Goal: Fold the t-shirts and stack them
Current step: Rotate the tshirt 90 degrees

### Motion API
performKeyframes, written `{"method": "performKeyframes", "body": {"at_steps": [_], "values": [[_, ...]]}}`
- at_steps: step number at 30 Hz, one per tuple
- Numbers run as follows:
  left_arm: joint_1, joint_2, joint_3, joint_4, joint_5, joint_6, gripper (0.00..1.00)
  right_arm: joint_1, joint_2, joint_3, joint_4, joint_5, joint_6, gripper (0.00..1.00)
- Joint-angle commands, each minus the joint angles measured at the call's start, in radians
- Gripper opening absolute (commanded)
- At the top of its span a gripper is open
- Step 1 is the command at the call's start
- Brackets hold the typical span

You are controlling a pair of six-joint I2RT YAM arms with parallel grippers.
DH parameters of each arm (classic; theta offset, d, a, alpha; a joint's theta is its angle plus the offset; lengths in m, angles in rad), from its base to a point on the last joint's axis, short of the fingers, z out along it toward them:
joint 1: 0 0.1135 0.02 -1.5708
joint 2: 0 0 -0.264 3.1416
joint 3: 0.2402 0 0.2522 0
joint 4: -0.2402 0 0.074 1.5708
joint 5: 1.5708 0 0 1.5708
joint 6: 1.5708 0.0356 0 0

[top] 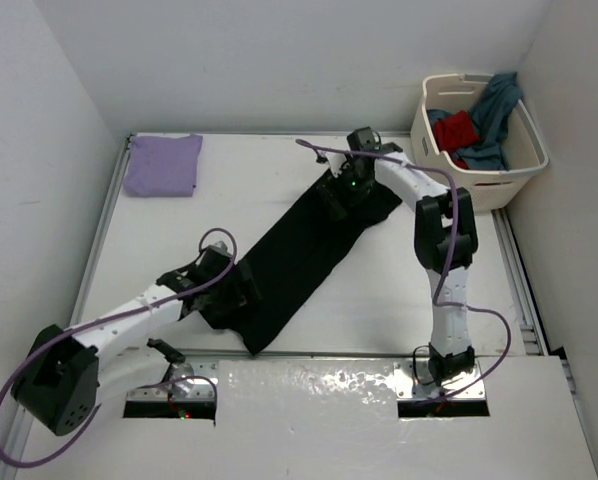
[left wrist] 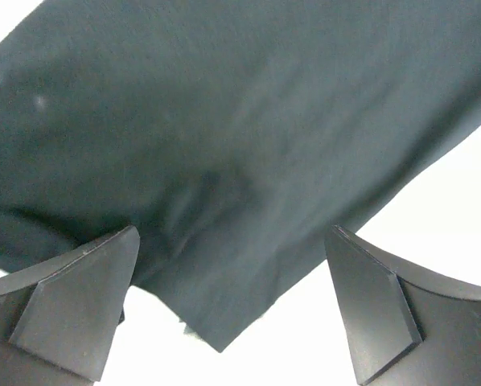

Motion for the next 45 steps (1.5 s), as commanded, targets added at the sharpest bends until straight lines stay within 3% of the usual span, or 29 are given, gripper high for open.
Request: {"method": "performKeyframes", "body": {"at_steps": [1,3,6,11,12,15,19,25,31,37,40,45], "values": [[-0.016,-0.092,0.116,-0.185,0.058,0.097,1.0,0.005,-0.057,0.188,-0.284,-0.04,-0.351,0.99],[-0.022,-0.138,0.166,-0.167,0.086,0.157,1.0,0.005,-0.115,0.193,-0.345,-0.017,-0.425,0.99],[-0.024,-0.147,0.19,-0.119,0.097,0.244,1.0,0.005,-0.192,0.128,-0.286,-0.043,-0.41,0.99],[-0.022,0.006,0.229,-0.053,0.105,0.323,1.0,0.021,-0.278,-0.066,-0.072,-0.071,-0.001,0.99],[-0.028,0.032,0.236,-0.036,0.107,0.308,1.0,0.027,-0.281,-0.125,-0.039,0.019,0.186,0.99],[-0.044,0.113,0.189,0.068,0.127,0.277,1.0,0.04,-0.278,-0.213,0.088,0.177,0.451,0.99],[-0.059,0.198,0.175,0.073,0.089,0.297,0.95,0.058,-0.171,-0.15,0.081,0.319,0.529,0.99],[-0.111,0.304,0.192,0.061,0.035,0.284,0.87,0.057,0.05,0.034,0.086,0.299,0.474,0.99],[-0.214,0.5,0.21,0.1,0.132,0.265,0.71,0.021,0.253,0.224,0.003,0.301,0.472,0.99],[-0.356,0.627,0.285,0.099,0.265,0.226,0.54,-0.017,0.366,0.384,-0.005,0.204,0.426,0.99],[-0.459,0.641,0.344,0.134,0.319,0.199,0.52,-0.018,0.382,0.402,0.084,0.164,0.325,0.99],[-0.528,0.654,0.445,0.073,0.242,0.203,0.54,-0.018,0.357,0.463,0.11,0.147,0.175,0.99]]}}
